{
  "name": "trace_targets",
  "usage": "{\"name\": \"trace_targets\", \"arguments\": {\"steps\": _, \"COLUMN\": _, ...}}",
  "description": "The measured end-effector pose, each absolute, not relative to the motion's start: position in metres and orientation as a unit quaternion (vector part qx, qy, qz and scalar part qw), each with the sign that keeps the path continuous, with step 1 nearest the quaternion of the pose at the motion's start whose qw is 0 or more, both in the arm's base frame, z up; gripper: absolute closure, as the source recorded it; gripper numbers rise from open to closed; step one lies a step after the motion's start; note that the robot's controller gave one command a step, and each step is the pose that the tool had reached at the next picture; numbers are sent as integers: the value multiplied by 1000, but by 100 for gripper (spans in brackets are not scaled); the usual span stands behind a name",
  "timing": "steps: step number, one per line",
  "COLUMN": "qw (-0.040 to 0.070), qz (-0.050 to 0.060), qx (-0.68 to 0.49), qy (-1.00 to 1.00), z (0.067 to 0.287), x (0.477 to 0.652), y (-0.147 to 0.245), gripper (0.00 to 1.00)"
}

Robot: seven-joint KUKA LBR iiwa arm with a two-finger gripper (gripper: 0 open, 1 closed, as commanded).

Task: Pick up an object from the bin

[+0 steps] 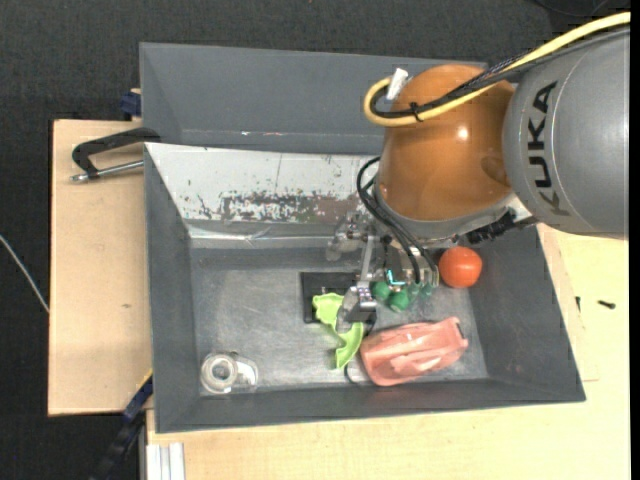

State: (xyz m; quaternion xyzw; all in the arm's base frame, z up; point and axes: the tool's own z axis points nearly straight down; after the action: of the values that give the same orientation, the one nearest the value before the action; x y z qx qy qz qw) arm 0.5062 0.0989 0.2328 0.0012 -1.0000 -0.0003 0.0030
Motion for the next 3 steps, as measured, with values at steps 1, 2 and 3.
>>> {"name": "trace_targets", "arguments": {"steps": 1, "qw": -1, "qz": -1, "qx": 0, "qy": -1000, "z": 237, "x": 508, "y": 98, "gripper": 0}}
{"name": "trace_targets", "arguments": {"steps": 2, "qw": -3, "qz": -1, "qx": -29, "qy": -1000, "z": 167, "x": 535, "y": 75, "gripper": 0}}
{"name": "trace_targets", "arguments": {"steps": 3, "qw": 0, "qz": -1, "qx": -37, "qy": -999, "z": 160, "x": 581, "y": 53, "gripper": 0}}
